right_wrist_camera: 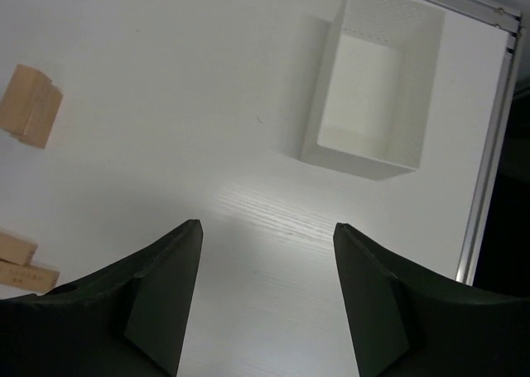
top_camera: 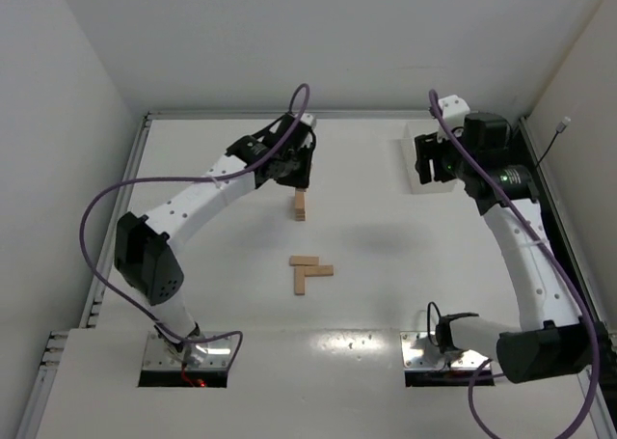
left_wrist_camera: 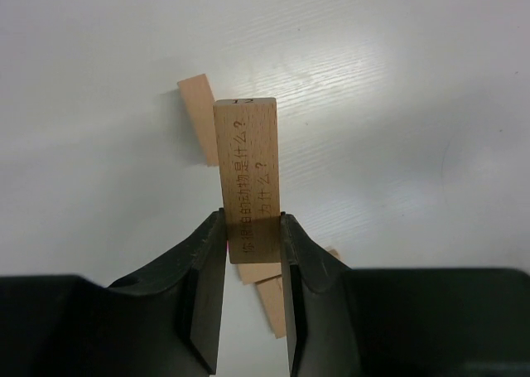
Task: Build the wood block tower
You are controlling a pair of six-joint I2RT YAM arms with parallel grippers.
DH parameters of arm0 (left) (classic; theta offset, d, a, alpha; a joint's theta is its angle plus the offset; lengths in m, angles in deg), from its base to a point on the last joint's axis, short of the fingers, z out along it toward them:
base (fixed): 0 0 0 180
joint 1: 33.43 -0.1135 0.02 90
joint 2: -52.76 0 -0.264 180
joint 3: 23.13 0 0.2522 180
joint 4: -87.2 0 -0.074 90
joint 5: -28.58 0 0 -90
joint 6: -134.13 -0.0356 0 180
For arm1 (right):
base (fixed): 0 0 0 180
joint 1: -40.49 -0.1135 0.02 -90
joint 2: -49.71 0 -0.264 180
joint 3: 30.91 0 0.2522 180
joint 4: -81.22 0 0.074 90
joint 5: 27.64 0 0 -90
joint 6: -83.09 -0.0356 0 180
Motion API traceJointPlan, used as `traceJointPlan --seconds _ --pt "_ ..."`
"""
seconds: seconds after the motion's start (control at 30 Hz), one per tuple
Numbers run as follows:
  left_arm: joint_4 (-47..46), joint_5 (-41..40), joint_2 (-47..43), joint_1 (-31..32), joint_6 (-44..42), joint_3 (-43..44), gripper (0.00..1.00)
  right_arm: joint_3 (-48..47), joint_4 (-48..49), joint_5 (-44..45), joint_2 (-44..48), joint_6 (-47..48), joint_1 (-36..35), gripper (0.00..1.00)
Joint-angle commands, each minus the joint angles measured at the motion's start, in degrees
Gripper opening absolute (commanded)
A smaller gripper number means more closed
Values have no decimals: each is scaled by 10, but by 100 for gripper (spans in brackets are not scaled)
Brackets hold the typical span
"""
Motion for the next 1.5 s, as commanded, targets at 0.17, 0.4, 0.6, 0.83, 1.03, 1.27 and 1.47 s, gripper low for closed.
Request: traceJointPlan --seconds 0.17,0.4,0.6,0.83,1.03,1.27,1.47 --pt "5 -64 82 17 47 67 0 8 -21 -28 9 -20 77 61" --pt "5 -53 122 17 65 55 0 20 -21 -61 14 -45 114 60" --pt "16 -48 151 11 93 62 0 20 -21 -91 9 -64 143 60" --pt "29 -67 172 11 124 67 0 36 -21 -102 9 -76 169 59" --pt "29 -72 188 5 129 79 0 42 -21 -120 9 -81 186 59" --pt "29 -78 199 -6 129 91 0 42 -21 -132 4 -81 196 58" --pt "29 -84 204 -11 129 91 0 54 -15 -143 4 -86 202 56"
